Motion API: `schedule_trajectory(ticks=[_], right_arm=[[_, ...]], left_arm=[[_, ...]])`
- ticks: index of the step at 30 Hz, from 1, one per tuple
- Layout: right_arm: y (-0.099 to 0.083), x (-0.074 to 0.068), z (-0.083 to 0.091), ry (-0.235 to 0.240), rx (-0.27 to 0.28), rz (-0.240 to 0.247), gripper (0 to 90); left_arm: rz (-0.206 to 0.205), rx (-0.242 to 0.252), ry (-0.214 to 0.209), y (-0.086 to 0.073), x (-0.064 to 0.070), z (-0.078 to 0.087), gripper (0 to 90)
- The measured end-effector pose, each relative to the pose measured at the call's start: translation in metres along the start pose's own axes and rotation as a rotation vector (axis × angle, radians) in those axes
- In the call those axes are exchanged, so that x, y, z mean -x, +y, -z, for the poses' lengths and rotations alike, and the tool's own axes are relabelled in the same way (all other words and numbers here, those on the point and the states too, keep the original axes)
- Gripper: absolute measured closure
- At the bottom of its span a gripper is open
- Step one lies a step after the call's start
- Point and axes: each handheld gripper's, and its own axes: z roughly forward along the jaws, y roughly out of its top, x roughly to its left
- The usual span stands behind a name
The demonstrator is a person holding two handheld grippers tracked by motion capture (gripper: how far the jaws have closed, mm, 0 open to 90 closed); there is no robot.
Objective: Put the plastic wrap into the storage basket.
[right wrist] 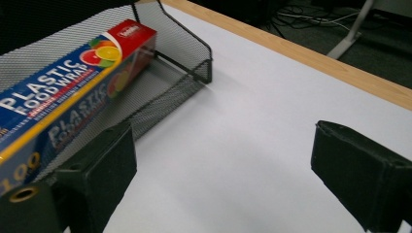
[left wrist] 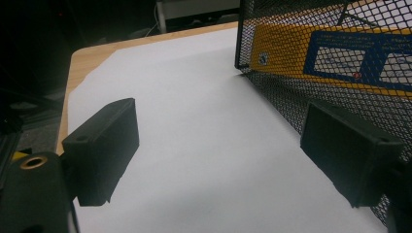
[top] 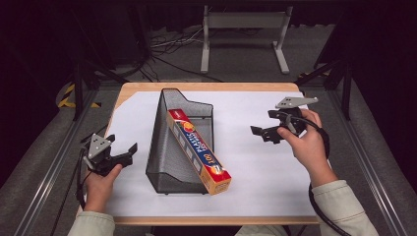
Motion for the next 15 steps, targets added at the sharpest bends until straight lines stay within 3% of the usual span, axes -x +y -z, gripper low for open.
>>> schedule_trajectory(ticks=[4,8,15], right_arm=[[-0.008,0.015,0.006,-0.009,-0.004,-0.020,9.7],[-0.016,0.028,0.011,-0.028,-0.009,-0.005,9.8],[-0.032,0.047,0.017,-0.017,0.005,-0.016,9.2]], left_arm=[[0.002,0.000,0.001,0.000,0.000,0.000,14.8],[0.002,0.000,0.005,0.000,-0.001,0.001,14.5],[0.006,0.004,0.003,-0.001,-0.001,0.001,14.4]])
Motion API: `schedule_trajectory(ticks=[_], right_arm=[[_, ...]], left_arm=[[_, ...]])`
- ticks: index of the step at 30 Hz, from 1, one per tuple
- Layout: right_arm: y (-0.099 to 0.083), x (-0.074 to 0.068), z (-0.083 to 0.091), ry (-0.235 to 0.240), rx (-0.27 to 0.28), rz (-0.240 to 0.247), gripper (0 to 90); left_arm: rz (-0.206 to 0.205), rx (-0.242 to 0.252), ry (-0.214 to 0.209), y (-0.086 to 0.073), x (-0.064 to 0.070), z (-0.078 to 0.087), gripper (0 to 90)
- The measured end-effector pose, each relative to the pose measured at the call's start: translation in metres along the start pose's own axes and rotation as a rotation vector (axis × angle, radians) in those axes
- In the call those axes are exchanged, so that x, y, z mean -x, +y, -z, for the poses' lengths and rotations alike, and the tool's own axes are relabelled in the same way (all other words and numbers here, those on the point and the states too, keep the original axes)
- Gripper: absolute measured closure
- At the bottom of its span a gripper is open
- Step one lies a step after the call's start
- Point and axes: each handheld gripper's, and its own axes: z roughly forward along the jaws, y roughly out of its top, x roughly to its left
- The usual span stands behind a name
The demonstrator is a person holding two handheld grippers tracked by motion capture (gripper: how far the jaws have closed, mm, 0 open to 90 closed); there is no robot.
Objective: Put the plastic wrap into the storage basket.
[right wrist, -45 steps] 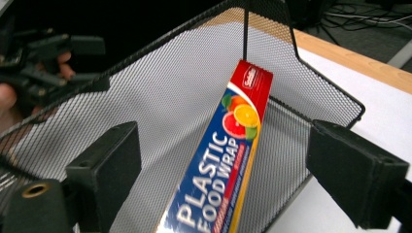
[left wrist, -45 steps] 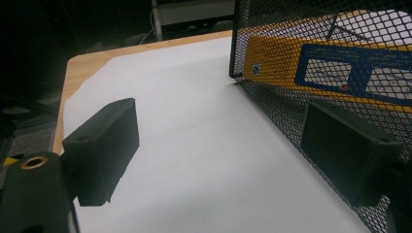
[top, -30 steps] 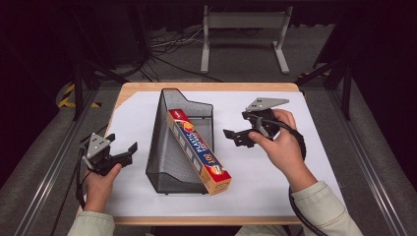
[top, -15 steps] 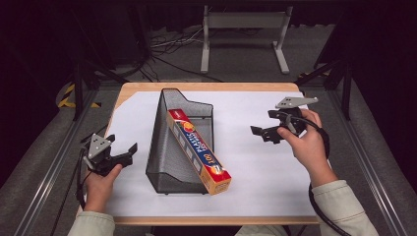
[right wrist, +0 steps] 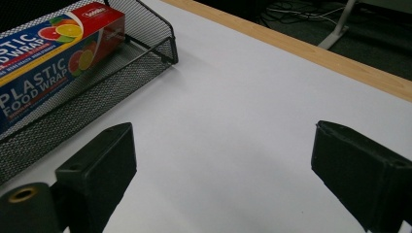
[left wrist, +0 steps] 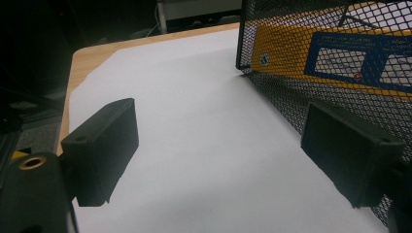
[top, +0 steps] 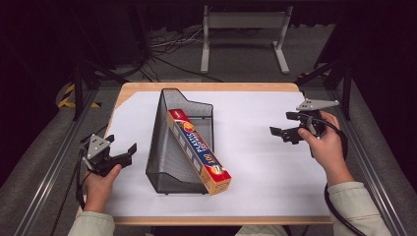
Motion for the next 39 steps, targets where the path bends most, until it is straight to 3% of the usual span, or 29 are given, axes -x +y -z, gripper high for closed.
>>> schedule_trajectory(ticks=[3,8,16,24,39], right_arm=[[-0.014,0.009,0.000,0.000,0.017,-0.013,9.1],[-0.037,0.018,-0.006,-0.008,-0.001,-0.031,9.0],[-0.065,0.026,-0.012,-0.034,-0.017,-0.067,8.7],[-0.085,0.026,-0.018,-0.080,-0.019,-0.068,8.1],[-0.105,0.026,-0.023,-0.092,-0.047,-0.117,8.1]], left_arm=[[-0.005,0.000,-0.001,0.000,0.001,0.000,14.4],[-0.007,-0.002,-0.002,-0.001,0.002,-0.002,14.3],[-0.013,-0.012,0.002,-0.002,0.002,-0.003,14.3],[-0.018,-0.022,-0.002,-0.003,0.003,-0.004,14.1],[-0.021,-0.034,-0.009,-0.003,0.004,-0.008,13.9]])
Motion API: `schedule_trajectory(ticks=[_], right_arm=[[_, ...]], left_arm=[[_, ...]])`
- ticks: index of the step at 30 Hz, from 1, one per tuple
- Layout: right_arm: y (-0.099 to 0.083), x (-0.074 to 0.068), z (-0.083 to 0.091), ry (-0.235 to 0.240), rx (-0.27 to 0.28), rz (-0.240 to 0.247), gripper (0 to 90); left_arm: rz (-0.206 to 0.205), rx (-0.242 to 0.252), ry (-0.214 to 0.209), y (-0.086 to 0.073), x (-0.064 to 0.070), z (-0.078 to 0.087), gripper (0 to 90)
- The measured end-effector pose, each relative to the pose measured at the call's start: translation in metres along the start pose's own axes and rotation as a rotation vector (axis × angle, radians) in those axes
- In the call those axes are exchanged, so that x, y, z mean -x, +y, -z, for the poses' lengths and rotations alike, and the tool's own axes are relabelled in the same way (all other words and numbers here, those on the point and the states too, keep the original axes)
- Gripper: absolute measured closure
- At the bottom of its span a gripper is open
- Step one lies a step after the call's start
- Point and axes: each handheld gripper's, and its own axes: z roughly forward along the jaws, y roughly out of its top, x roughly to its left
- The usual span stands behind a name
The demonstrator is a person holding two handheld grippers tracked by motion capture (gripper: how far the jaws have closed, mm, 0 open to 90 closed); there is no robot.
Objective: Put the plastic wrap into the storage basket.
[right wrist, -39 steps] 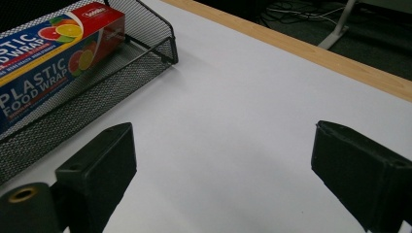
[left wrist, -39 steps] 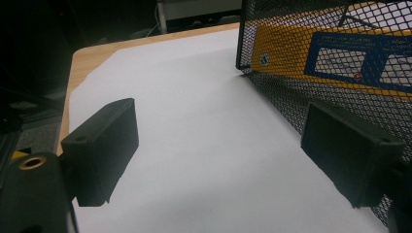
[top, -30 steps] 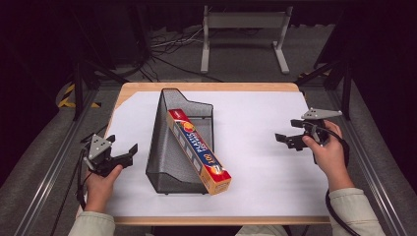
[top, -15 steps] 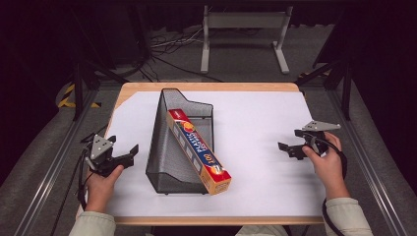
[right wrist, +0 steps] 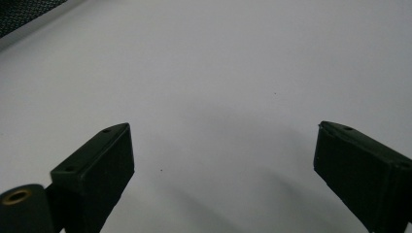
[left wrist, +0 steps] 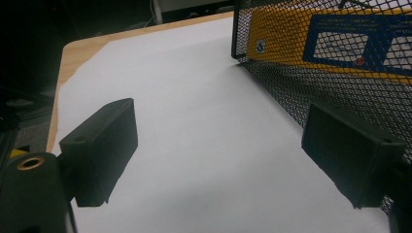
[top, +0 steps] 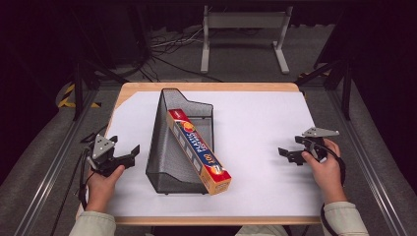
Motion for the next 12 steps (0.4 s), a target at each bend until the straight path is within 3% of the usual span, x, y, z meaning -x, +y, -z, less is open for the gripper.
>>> schedule_trajectory(ticks=[3,12], right_arm=[[-0.0018,-0.0004,0.0008,-0.027,-0.010,-0.021,8.1],[-0.0054,-0.0019,0.0019,-0.019,-0.024,-0.030,8.0]], left_arm=[[0.002,-0.009,0.006,0.0000,0.0000,-0.0011,14.0],[0.006,-0.007,-0.001,0.0001,0.0000,-0.0015,13.9]])
